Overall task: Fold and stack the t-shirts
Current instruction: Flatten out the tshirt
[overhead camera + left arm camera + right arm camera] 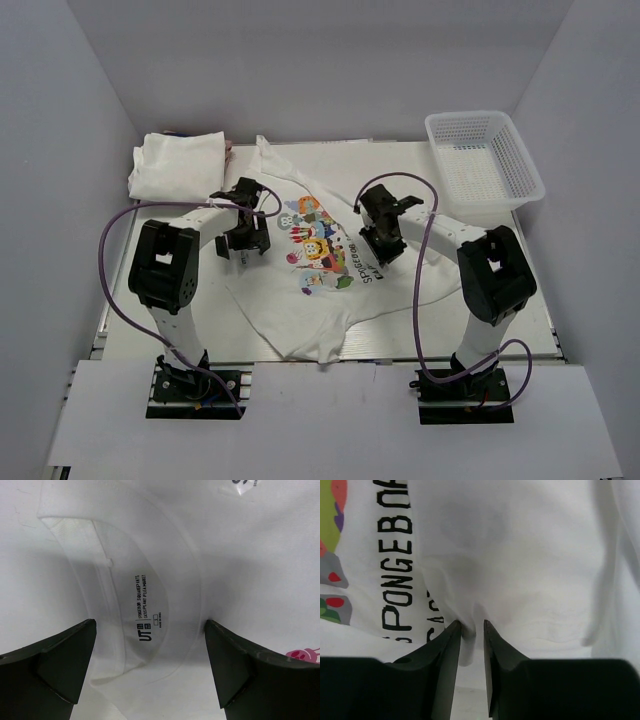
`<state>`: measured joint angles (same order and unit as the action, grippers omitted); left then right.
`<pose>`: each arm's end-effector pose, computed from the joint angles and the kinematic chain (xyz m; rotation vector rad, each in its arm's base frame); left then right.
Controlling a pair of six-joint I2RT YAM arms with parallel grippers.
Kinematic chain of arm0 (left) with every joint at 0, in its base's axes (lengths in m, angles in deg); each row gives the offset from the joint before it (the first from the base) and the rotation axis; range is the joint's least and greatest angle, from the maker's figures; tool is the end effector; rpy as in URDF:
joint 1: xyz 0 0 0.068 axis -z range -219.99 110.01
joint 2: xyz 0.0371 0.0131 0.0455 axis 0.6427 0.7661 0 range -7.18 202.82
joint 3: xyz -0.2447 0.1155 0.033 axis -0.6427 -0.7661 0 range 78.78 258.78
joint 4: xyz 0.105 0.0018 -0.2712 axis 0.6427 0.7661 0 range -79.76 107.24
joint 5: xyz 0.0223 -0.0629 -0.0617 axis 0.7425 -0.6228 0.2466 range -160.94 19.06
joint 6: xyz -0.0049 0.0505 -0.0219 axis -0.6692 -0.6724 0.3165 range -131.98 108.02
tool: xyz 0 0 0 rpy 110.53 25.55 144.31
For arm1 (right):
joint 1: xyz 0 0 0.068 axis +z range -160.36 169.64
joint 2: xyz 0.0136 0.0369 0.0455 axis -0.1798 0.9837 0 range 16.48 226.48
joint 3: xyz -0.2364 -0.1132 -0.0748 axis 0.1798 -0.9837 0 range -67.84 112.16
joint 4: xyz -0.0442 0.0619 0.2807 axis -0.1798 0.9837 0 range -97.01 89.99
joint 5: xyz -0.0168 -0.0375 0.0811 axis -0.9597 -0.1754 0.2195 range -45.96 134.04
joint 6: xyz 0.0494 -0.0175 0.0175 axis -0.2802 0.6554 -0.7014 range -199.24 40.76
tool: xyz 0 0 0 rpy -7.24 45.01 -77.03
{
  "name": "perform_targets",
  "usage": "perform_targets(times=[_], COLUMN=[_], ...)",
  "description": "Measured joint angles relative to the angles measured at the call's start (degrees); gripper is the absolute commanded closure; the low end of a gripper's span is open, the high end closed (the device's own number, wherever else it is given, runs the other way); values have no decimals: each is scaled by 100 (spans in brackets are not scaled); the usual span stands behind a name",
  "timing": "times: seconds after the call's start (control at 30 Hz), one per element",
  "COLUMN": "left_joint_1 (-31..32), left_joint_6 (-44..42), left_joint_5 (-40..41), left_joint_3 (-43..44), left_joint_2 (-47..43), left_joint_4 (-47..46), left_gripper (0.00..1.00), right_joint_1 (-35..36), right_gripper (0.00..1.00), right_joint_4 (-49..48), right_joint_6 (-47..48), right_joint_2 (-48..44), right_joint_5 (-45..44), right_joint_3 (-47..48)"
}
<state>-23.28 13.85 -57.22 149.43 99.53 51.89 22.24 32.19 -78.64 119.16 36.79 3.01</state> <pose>0.3646 -0.1001 0.1441 -0.2631 2.8366 0.2082 0.3230 0.2009 0.1709 -0.7684 2.6809 -0.0411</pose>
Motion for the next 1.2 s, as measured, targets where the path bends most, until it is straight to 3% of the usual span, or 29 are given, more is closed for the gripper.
perform_targets(times=[0.07,0.37,0.57,0.67,0.7,0.8,0.83,0.87,1.03,1.2], left_joint_1=[-11,-15,-39,-48,-48,-48,-48,-48,-48,-66], left_joint_6=[-26,-184,-358,-442,-470,-525,-533,-546,-599,-619], left_joint_5=[37,168,203,221,227,240,247,262,402,566], left_joint_3=[0,-48,-262,-105,-22,271,354,413,463,396], left_joint_2=[-7,-63,-337,-334,-321,-310,-310,-310,-310,-310], left_joint_4=[4,-39,-184,-210,-212,-273,-302,-330,-369,-391], left_gripper=[0,0,0,0,0,0,0,0,0,0], right_joint_1=[-2,-122,-621,-1051,-1217,-1613,-1725,-1808,-1779,-1528], right_gripper=[100,100,100,100,69,41,18,10,10,10], right_joint_4=[-13,-20,-105,-745,-1113,-1993,-2109,-2199,-2120,-1869], right_joint_6=[9,-225,-468,-284,-155,317,476,612,855,195], right_joint_2=[-9,-87,420,1154,1443,2288,2514,2675,2337,315], right_joint_5=[-4,-144,-1303,-2249,-2492,-3018,-3156,-3241,-2695,-1139], right_joint_3=[-15,304,2444,3834,4251,5302,5558,5729,4970,2542])
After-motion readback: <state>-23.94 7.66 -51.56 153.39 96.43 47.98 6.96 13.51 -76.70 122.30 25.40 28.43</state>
